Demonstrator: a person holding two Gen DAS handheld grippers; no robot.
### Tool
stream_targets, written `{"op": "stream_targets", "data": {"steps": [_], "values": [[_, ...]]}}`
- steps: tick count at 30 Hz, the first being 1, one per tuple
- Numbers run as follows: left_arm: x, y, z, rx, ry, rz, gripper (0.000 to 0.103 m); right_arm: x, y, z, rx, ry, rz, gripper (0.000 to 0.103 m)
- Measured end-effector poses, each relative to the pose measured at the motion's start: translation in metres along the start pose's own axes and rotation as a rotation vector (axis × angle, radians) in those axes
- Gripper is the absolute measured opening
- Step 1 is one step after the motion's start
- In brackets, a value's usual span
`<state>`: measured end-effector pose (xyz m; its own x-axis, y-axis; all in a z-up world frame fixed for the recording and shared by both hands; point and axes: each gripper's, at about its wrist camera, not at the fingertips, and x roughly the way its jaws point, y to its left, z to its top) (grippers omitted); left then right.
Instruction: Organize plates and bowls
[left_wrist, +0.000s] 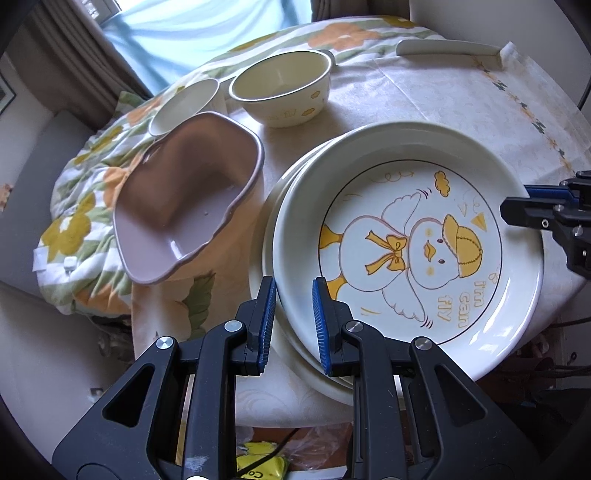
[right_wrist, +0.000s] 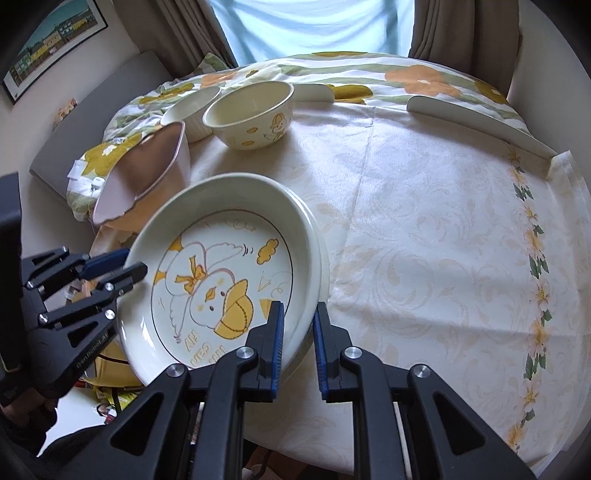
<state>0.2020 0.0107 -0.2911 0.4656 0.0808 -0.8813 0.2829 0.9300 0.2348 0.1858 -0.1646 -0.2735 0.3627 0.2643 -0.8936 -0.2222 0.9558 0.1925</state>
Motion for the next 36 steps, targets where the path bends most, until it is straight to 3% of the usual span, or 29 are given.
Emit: {"op": "stream_targets", "data": {"steps": [10, 17, 20, 24, 28, 29, 30, 31, 33, 34, 36], "values": [[-0.001, 0.001, 0.0, -0.013, 0.006, 0.006, 0.017, 0.0, -0.003, 0.0, 0.012, -0.006, 0.014, 0.014], [0.0, -0.006, 0.001, 0.023, 0.024, 0.053, 0.017, 0.001, -0.009, 0.0, 0.032, -0.012, 0.033, 0.014], [-0.006, 0.004, 0.003, -0.03, 0.024, 0.008, 0.017, -0.004, -0.013, 0.001, 0.043, -0.028, 0.051, 0.014], [-0.033, 0.021, 0.008, -0.112, -0.039, -0.006, 0.017, -0.02, -0.016, 0.007, 0.037, -0.061, 0.089, 0.014], [-0.062, 0.051, 0.015, -0.25, -0.097, -0.057, 0.017, -0.035, -0.019, 0.027, 0.031, -0.071, 0.178, 0.015], [-0.069, 0.061, 0.016, -0.301, -0.104, -0.077, 0.02, -0.039, -0.018, 0.033, 0.022, -0.073, 0.199, 0.017], [-0.074, 0.069, 0.016, -0.343, -0.108, -0.091, 0.022, -0.043, -0.016, 0.041, 0.008, -0.078, 0.217, 0.031], [-0.078, 0.078, 0.017, -0.389, -0.112, -0.112, 0.031, -0.047, -0.014, 0.049, -0.011, -0.088, 0.241, 0.059], [-0.083, 0.095, 0.014, -0.478, -0.117, -0.119, 0.072, -0.053, -0.008, 0.065, -0.05, -0.109, 0.295, 0.089], [-0.086, 0.102, 0.012, -0.518, -0.132, -0.107, 0.1, -0.053, -0.006, 0.072, -0.062, -0.114, 0.314, 0.09], [-0.092, 0.115, 0.006, -0.59, -0.173, -0.077, 0.103, -0.05, 0.004, 0.086, -0.101, -0.098, 0.354, 0.09]]}}
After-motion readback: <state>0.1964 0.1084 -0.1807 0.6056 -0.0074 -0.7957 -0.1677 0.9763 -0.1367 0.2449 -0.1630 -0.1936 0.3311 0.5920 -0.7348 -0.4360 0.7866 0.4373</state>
